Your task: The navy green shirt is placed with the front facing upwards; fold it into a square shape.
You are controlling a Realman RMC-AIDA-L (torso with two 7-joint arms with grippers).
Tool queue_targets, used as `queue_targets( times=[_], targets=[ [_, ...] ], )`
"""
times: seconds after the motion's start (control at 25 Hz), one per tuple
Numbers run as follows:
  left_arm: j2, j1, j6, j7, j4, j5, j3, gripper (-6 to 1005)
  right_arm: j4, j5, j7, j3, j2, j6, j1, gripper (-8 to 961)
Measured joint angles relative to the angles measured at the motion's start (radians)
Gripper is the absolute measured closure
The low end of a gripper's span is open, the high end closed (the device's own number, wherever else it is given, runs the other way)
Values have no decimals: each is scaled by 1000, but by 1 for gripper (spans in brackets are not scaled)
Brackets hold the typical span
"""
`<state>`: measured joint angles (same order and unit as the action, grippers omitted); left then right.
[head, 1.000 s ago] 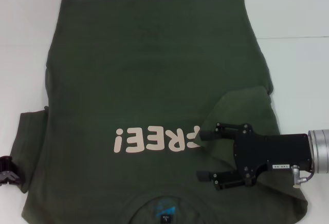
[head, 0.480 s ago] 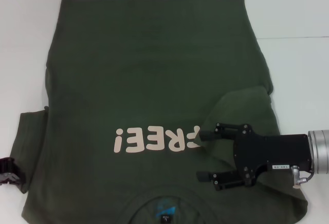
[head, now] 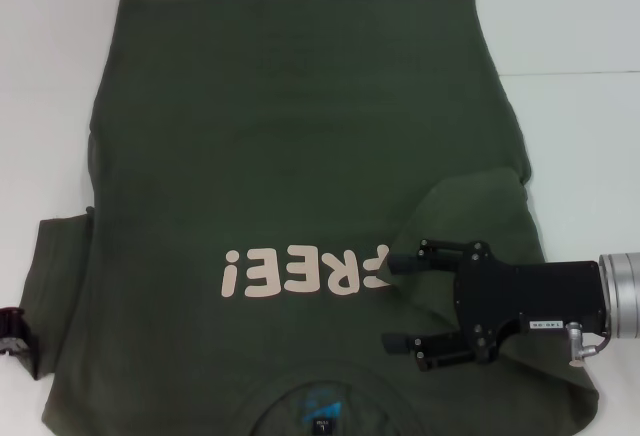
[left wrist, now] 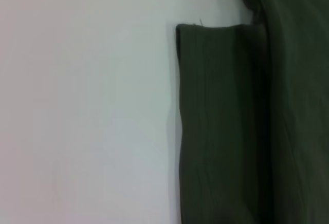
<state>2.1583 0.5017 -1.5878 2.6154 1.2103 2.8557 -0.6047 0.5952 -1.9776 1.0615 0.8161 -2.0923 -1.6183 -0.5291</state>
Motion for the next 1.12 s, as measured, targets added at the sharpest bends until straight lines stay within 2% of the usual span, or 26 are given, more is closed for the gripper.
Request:
queue_targets(
  times=[0.8,1.12],
  targets=[
    [-5,-48,26,0,43,2,-2,966,0,0,0,0,0,2,-4,54],
    [-16,-35,-34,16,44,1,66,941,0,0,0,0,0,7,-6,54]
  ],
)
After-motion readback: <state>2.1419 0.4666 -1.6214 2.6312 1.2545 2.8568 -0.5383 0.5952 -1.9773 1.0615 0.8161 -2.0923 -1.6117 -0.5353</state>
